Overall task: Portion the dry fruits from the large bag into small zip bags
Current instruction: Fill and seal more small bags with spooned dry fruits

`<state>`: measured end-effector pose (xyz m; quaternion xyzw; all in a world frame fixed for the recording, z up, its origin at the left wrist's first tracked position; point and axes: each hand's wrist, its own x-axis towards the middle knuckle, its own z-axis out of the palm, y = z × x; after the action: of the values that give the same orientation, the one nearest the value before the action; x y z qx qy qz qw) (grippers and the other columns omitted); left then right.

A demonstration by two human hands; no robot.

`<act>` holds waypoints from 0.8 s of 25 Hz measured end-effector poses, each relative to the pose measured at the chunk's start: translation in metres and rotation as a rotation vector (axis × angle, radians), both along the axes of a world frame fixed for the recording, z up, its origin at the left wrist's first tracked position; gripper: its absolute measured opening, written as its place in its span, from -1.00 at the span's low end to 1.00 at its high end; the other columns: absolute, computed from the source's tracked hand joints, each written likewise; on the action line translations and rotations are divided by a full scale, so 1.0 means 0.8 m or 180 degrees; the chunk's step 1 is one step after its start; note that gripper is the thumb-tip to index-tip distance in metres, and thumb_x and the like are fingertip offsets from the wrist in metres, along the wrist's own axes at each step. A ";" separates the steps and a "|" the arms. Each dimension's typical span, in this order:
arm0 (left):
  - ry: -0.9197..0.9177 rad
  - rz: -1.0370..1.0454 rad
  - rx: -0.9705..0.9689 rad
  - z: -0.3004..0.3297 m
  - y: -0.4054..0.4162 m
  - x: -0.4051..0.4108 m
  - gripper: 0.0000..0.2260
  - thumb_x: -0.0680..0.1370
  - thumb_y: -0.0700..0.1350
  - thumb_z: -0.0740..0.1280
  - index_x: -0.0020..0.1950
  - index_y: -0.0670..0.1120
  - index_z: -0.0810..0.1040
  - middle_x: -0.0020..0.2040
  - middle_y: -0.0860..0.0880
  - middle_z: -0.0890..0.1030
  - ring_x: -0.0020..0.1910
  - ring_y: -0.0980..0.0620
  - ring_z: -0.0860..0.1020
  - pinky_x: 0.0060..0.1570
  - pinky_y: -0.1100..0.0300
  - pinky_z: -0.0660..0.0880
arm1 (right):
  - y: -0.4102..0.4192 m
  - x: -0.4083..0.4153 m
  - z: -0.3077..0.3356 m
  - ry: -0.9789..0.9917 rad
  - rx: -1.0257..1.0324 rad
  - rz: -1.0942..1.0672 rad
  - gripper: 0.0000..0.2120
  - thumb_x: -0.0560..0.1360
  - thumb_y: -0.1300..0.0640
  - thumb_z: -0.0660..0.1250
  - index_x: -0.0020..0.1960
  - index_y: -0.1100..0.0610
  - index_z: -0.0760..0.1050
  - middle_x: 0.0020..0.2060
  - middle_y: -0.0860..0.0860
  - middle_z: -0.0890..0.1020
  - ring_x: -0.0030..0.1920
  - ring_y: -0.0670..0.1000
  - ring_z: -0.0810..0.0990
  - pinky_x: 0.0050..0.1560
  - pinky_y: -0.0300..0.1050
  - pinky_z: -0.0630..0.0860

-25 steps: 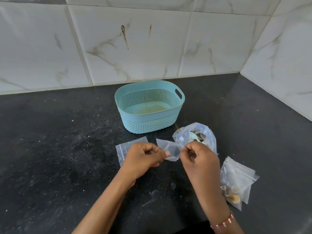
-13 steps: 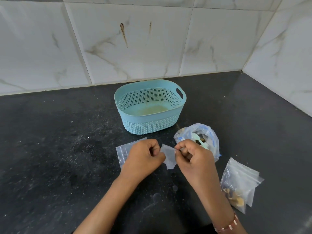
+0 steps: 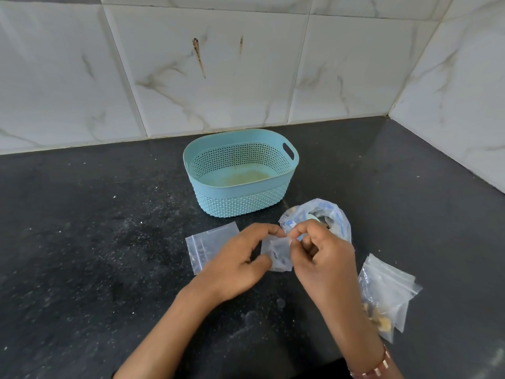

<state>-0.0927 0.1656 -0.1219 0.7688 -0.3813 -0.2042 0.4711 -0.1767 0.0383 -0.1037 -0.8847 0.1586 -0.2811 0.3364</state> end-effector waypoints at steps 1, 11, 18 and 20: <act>0.0012 -0.0029 -0.0045 -0.003 0.002 0.000 -0.57 0.39 -0.01 0.22 0.27 0.08 0.42 0.22 0.17 0.50 0.16 0.25 0.46 0.20 0.30 0.38 | 0.000 0.000 0.001 -0.0039 0.0079 -0.0035 -0.86 0.39 0.34 0.38 -0.24 0.11 0.53 -0.58 -0.08 0.41 -0.40 0.02 0.49 -0.48 -0.21 0.43; -0.0428 0.0216 -0.0573 -0.031 -0.024 -0.011 -0.43 0.33 0.18 0.43 0.28 0.00 0.44 0.16 0.11 0.56 0.16 0.17 0.52 0.16 0.15 0.48 | 0.002 -0.007 0.010 -0.0128 0.0947 -0.0203 -0.88 0.43 0.31 0.35 -0.15 0.10 0.55 -0.46 -0.09 0.54 -0.48 -0.23 0.52 -0.49 -0.48 0.38; 0.0109 0.0260 -0.0539 -0.034 -0.044 0.000 -0.55 0.30 0.18 0.41 0.14 0.10 0.49 0.12 0.21 0.55 0.14 0.37 0.47 0.09 0.57 0.31 | -0.062 -0.020 -0.010 0.0251 0.0172 -0.1027 -0.92 0.47 0.18 0.33 -0.10 0.14 0.60 -0.24 -0.01 0.62 -0.24 -0.06 0.56 -0.28 -0.37 0.39; 0.0356 0.0271 -0.0589 -0.035 -0.044 0.005 -0.55 0.28 0.20 0.39 0.12 0.12 0.50 0.09 0.20 0.58 0.13 0.33 0.50 0.12 0.51 0.35 | -0.082 -0.016 -0.024 0.0939 -0.0216 -0.1112 -0.87 0.48 0.12 0.32 -0.04 0.14 0.59 -0.21 0.00 0.56 -0.20 -0.02 0.52 -0.32 -0.36 0.31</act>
<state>-0.0886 0.1300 -0.1497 0.7249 -0.3385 -0.1906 0.5689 -0.1899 -0.0272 -0.1228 -0.8861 0.3472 -0.2079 0.2259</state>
